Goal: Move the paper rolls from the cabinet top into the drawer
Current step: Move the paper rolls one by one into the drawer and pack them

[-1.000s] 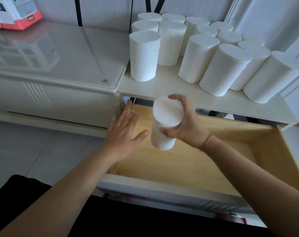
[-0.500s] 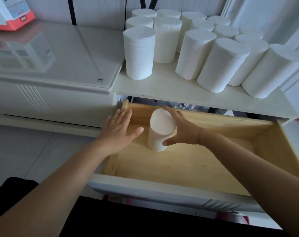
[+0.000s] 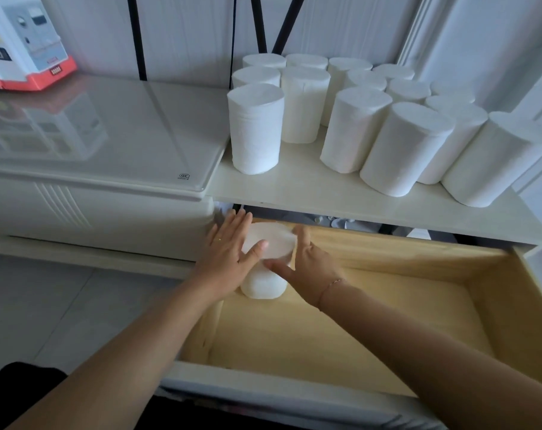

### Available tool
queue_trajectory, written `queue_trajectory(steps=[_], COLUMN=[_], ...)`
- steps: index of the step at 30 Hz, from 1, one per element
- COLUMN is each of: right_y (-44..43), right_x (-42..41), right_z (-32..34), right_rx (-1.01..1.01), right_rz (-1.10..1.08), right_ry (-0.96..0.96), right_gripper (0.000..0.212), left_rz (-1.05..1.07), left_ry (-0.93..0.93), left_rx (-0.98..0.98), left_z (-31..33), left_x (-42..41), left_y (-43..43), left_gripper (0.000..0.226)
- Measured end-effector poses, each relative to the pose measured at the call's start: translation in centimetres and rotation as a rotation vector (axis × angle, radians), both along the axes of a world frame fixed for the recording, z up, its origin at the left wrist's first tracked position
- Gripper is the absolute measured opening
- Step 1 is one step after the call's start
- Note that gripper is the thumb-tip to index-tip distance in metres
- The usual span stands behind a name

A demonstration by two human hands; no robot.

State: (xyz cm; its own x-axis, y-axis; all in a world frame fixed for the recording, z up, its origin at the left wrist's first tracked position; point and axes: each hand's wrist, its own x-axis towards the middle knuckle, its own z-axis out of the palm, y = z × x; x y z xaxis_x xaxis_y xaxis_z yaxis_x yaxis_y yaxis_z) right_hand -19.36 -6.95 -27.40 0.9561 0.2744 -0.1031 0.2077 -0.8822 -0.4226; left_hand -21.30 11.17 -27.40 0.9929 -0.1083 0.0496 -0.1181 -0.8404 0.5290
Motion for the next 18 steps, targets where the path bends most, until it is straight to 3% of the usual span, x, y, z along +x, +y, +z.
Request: queue_trajectory(steps=[7, 18], right_y=[-0.7, 1.7], right_x=[0.5, 1.6], right_z=[1.2, -0.4], right_rx=[0.095, 0.158], right_rz=[0.22, 0.124], right_ry=[0.044, -0.075], right_gripper=[0.102, 0.082], left_rz=[-0.015, -0.003], left_ry=[0.017, 0.002], left_rx=[0.034, 0.066], left_z=[-0.2, -0.4], left_x=[0.0, 0.0], left_y=[-0.1, -0.1], left_gripper=[0.082, 0.086])
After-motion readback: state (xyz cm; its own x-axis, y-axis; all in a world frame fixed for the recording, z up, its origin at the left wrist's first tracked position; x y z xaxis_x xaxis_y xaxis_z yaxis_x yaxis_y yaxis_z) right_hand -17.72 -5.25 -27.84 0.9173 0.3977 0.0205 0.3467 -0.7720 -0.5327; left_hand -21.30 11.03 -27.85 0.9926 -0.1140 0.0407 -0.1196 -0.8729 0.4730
